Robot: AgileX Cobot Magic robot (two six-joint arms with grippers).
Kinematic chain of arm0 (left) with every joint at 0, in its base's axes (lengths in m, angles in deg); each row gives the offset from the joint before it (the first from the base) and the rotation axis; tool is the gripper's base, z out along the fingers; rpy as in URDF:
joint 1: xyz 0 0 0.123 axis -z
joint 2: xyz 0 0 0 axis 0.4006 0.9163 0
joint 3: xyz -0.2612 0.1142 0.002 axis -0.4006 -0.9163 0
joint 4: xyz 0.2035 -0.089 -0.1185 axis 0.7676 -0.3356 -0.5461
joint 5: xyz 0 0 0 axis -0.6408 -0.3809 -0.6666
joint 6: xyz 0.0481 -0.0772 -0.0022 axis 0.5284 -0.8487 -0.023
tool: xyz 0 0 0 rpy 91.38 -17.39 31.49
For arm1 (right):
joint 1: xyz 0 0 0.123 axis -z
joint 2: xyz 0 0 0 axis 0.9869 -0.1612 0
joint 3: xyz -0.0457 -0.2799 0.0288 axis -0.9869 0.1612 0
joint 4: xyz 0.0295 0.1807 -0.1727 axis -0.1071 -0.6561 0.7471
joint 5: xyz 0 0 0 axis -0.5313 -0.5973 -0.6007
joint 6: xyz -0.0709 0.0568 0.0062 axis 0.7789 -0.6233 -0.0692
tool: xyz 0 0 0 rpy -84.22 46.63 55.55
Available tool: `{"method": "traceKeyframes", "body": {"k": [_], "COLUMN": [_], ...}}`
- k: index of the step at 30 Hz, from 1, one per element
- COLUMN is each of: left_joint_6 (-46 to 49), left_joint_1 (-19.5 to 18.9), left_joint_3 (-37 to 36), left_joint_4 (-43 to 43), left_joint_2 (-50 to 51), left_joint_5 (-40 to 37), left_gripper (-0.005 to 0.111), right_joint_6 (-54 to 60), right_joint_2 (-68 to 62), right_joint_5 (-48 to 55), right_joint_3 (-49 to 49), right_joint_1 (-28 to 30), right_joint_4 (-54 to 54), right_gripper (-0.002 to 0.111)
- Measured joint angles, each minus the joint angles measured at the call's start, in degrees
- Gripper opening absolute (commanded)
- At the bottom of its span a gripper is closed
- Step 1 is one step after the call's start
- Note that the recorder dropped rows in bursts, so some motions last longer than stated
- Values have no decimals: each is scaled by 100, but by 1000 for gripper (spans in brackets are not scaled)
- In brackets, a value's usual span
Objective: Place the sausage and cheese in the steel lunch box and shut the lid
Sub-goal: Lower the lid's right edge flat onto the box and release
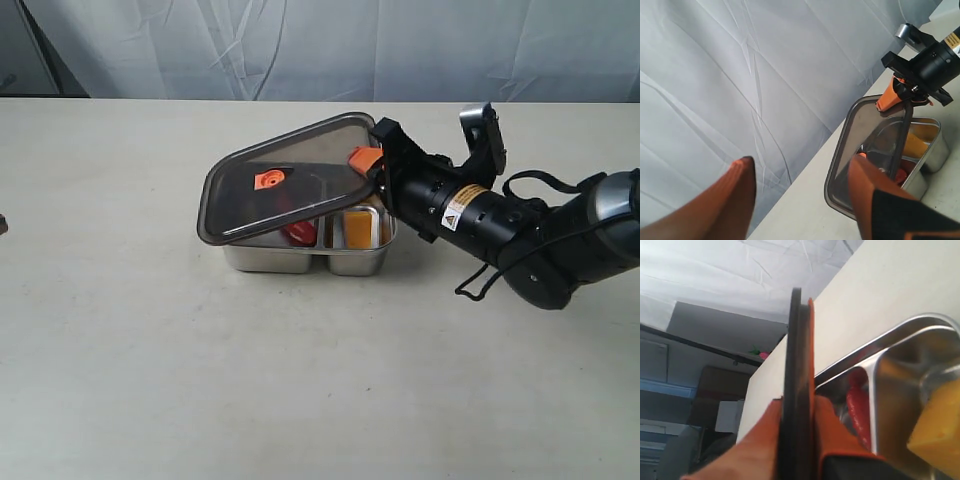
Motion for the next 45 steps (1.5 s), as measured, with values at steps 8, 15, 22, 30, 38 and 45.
{"method": "traceKeyframes", "body": {"k": [8, 15, 22, 30, 38, 45], "left_joint_6": [0, 0, 0, 0, -738, -1069], "left_joint_1": [0, 0, 0, 0, 0, 0], "left_joint_3": [0, 0, 0, 0, 0, 0], "left_joint_4": [0, 0, 0, 0, -995, -1944], "left_joint_2": [0, 0, 0, 0, 0, 0], "left_joint_5": [0, 0, 0, 35, 35, 35], "left_gripper": [53, 53, 53, 53, 53, 53], "right_joint_6": [111, 600, 807, 830, 850, 1043], "right_joint_2": [0, 45, 49, 49, 49, 49], "right_joint_5": [617, 1067, 1250, 1289, 1316, 1520], "right_joint_3": [0, -32, -42, -42, -42, -42], "right_joint_1": [0, -10, -10, -10, -10, -10], "right_joint_4": [-101, -146, -83, -75, -75, -62], "right_gripper": [-1, -1, -1, -1, -1, -1]}}
